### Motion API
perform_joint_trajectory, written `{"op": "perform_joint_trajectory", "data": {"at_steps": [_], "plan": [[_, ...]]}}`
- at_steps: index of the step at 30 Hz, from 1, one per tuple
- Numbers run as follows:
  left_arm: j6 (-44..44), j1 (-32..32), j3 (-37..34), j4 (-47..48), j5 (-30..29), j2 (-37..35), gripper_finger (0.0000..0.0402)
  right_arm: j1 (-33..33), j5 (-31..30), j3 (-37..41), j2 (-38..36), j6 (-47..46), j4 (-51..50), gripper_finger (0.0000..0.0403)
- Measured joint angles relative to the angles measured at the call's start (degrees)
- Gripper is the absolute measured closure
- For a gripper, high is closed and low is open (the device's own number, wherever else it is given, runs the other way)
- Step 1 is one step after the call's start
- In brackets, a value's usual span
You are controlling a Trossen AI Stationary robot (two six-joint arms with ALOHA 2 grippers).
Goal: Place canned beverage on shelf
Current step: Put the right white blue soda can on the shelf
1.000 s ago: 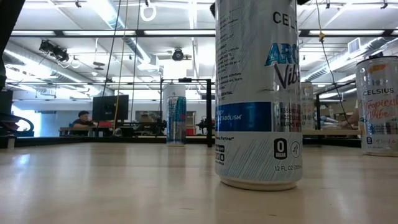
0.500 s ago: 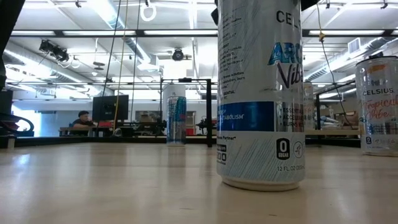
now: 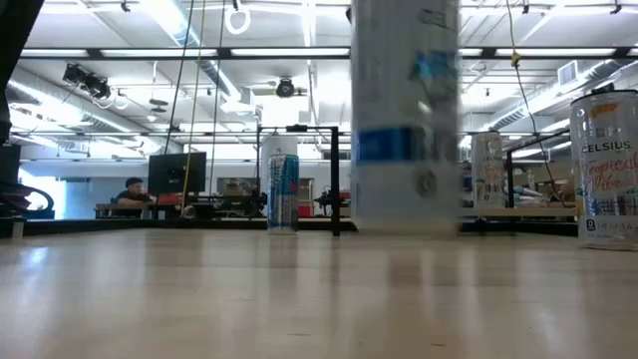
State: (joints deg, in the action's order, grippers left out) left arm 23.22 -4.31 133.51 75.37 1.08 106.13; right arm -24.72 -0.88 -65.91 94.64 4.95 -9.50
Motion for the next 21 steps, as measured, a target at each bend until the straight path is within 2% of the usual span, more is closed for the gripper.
{"op": "perform_joint_trajectory", "data": {"at_steps": [4, 9, 16, 21], "plan": [[-1.26, -2.33, 0.0, -0.08, 0.02, 0.0, 0.0044, 1.87, -2.57, -1.99, -2.99, 1.23, -6.07, 0.0139], [-4.64, -5.8, 0.0, -0.09, 0.0, 0.0, 0.0044, 5.92, -4.87, -3.96, -7.48, 2.64, -8.54, 0.0139], [-9.81, -11.16, 0.0, -0.08, 0.04, 0.0, 0.0044, 14.43, -13.08, -5.37, -13.56, 3.28, -12.62, 0.0139], [-12.19, -15.22, 0.0, -0.06, 0.05, 0.0, 0.0044, 22.88, -14.29, -5.44, -17.06, 4.27, -13.59, 0.0139]]}}
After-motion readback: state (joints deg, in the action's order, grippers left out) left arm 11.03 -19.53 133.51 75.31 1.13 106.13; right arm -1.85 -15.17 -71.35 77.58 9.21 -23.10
